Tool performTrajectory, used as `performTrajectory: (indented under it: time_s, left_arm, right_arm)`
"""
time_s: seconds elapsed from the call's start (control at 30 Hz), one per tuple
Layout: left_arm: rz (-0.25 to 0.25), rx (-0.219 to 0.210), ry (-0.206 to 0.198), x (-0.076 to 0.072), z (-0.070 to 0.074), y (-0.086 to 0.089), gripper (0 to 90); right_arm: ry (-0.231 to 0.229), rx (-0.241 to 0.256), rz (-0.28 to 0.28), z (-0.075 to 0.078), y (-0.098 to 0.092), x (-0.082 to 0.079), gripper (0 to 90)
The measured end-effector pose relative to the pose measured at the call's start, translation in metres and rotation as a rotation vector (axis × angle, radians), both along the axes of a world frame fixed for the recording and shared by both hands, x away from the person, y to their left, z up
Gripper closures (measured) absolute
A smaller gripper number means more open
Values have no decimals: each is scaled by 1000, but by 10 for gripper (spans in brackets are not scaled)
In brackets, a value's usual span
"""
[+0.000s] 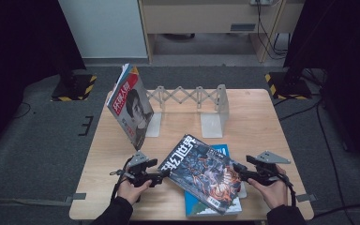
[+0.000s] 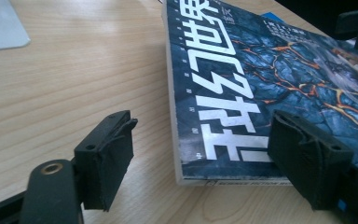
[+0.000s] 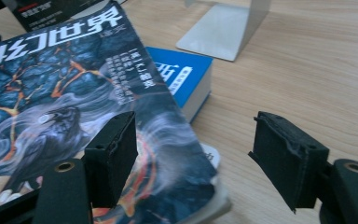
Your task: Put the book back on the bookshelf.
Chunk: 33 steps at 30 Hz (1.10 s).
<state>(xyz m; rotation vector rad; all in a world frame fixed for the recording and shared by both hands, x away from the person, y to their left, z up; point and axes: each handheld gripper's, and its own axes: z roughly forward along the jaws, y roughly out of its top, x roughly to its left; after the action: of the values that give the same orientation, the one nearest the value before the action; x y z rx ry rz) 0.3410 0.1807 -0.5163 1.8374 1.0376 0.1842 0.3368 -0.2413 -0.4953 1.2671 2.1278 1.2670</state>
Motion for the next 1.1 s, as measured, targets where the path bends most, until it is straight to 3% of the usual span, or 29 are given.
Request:
performTrajectory:
  time_s: [0.13, 0.43, 0.7, 0.83, 1.1]
  left_arm:
    - [-13, -6, 10, 1, -1, -3, 197]
    - [-42, -87, 78, 7, -10, -4, 177]
    - [-68, -128, 104, 10, -13, -11, 193]
    - [-74, -114, 97, 11, -10, -19, 197]
    - [-40, -145, 124, 8, -2, -11, 374]
  right_arm:
    - [17, 6, 17, -3, 5, 0, 279]
    - [36, 30, 40, -10, 11, 1, 265]
    - [43, 37, 42, -11, 11, 1, 256]
    - [39, 36, 42, -11, 12, 2, 257]
    - [34, 52, 39, -14, 13, 2, 261]
